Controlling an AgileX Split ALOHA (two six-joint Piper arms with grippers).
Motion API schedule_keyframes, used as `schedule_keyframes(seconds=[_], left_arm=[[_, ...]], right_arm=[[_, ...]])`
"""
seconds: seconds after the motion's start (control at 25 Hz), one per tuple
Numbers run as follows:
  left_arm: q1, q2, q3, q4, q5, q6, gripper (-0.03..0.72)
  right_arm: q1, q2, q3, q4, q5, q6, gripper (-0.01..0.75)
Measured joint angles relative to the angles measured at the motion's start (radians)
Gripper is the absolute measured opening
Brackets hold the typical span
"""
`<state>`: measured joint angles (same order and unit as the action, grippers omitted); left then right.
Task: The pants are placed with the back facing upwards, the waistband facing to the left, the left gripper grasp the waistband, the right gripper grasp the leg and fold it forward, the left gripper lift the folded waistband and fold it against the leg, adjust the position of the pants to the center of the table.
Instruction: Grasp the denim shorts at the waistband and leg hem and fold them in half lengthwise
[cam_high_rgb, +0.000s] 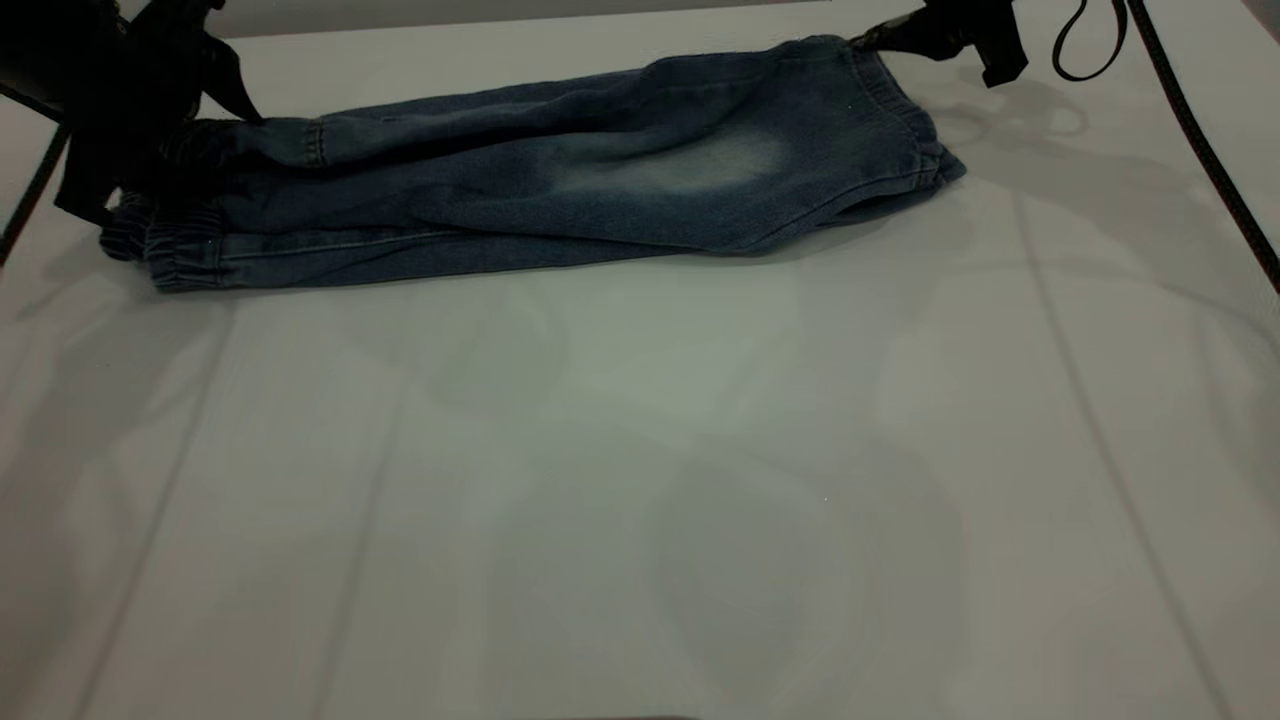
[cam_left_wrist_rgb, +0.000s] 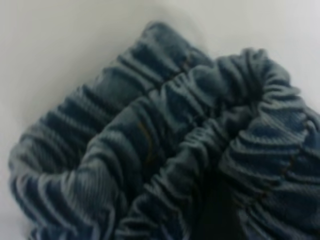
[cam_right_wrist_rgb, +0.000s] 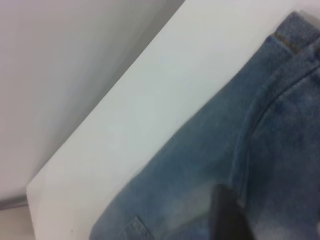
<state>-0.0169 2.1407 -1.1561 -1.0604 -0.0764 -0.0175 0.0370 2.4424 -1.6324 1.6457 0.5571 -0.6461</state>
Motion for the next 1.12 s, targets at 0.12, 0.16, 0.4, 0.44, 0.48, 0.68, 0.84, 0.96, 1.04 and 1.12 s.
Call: schedule_keyframes(seconds=[0.12,0.16,0.4,0.44,0.48,0.68,0.84,0.96,1.04,1.12], left_arm=[[0.0,0.0,-0.006,0.0,0.009,0.133,0.462],[0.0,0.0,-0.013,0.0,0.013,0.19,0.462],[0.0,0.0,-0.05,0.0,0.019,0.452,0.465],[0.0,0.0,-0.051,-0.003,0.021,0.459,0.465],[0.0,0.0,-0.053,-0.013,0.034,0.461,0.465],[0.004,0.0,-0.057,-0.102,0.147,0.45,0.465],[0.017,0.0,-0.057,-0.136,0.173,0.451,0.465],[0.02,-0.01,-0.057,-0.133,0.185,0.494,0.465],[0.02,-0.039,-0.057,-0.121,0.192,0.558,0.465],[0.02,-0.079,-0.057,-0.117,0.207,0.633,0.465]], right_arm=[[-0.001,0.0,0.0,-0.007,0.035,-0.032,0.439],[-0.002,0.0,0.0,-0.019,0.047,-0.036,0.461],[-0.002,0.0,0.0,-0.121,0.095,-0.048,0.497],[-0.002,0.0,0.0,-0.126,0.097,-0.048,0.498],[-0.002,0.0,0.0,-0.129,0.1,-0.048,0.497],[-0.003,0.0,0.0,-0.136,0.102,-0.048,0.498],[-0.005,0.0,0.0,-0.139,0.105,-0.048,0.498],[-0.005,0.0,0.0,-0.152,0.113,-0.048,0.498],[-0.005,0.0,0.0,-0.165,0.121,-0.048,0.498],[-0.005,0.0,0.0,-0.17,0.125,-0.048,0.498]])
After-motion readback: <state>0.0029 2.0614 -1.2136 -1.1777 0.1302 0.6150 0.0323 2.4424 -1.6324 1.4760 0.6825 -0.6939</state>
